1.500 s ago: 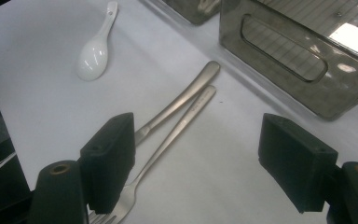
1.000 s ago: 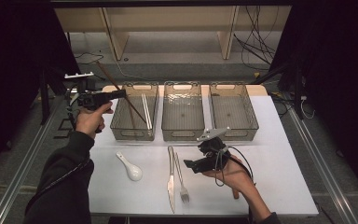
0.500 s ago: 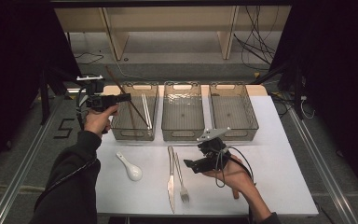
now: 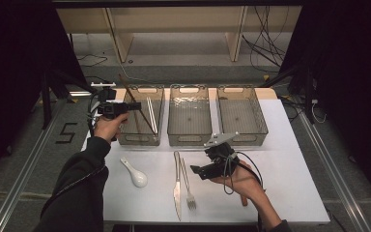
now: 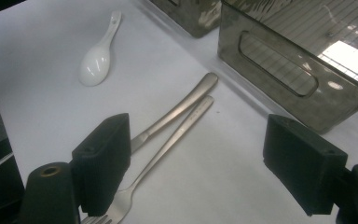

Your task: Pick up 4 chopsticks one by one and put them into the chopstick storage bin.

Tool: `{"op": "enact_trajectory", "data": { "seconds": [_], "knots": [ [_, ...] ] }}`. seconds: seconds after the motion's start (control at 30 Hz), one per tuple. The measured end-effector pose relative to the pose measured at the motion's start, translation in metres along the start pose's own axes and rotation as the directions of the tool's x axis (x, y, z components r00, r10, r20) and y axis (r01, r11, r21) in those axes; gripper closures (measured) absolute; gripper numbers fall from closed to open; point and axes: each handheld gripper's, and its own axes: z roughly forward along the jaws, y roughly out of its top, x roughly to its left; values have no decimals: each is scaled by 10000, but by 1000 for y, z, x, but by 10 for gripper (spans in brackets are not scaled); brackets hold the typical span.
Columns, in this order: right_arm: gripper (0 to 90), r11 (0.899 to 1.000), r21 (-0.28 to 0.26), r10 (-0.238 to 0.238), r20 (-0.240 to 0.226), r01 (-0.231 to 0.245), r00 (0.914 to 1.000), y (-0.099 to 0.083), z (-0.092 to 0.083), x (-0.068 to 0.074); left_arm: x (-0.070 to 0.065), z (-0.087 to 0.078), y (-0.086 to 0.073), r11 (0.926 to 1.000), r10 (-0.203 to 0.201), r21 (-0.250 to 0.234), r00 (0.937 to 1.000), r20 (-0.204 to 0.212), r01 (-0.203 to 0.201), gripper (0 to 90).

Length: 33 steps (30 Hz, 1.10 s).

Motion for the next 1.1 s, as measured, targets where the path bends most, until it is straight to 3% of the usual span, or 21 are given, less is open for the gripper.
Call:
{"op": "enact_trajectory", "data": {
  "seconds": [0.33, 0.57, 0.87, 1.1],
  "knots": [
    [245, 10000, -25, -39, -10, 39, 10000, 0, -1, -1, -1, 10, -1, 9997, 53, 234, 9999, -116, -50, 829],
    [247, 9999, 32, -116, -10, 116, 9999, 0, 0, 1, 0, 17, -1, 9991, 203, 380, 9987, -463, -185, 827],
    [251, 9999, 19, -151, 12, 151, 9999, 0, -1, 0, 7, 24, -3, 9987, 43, 510, 9969, -783, -3, 826],
    [252, 9998, 63, -182, 22, 182, 9998, 0, 0, 0, 9, 28, -2, 9987, -72, 494, 9935, -1137, 129, 736]
  ]
}}
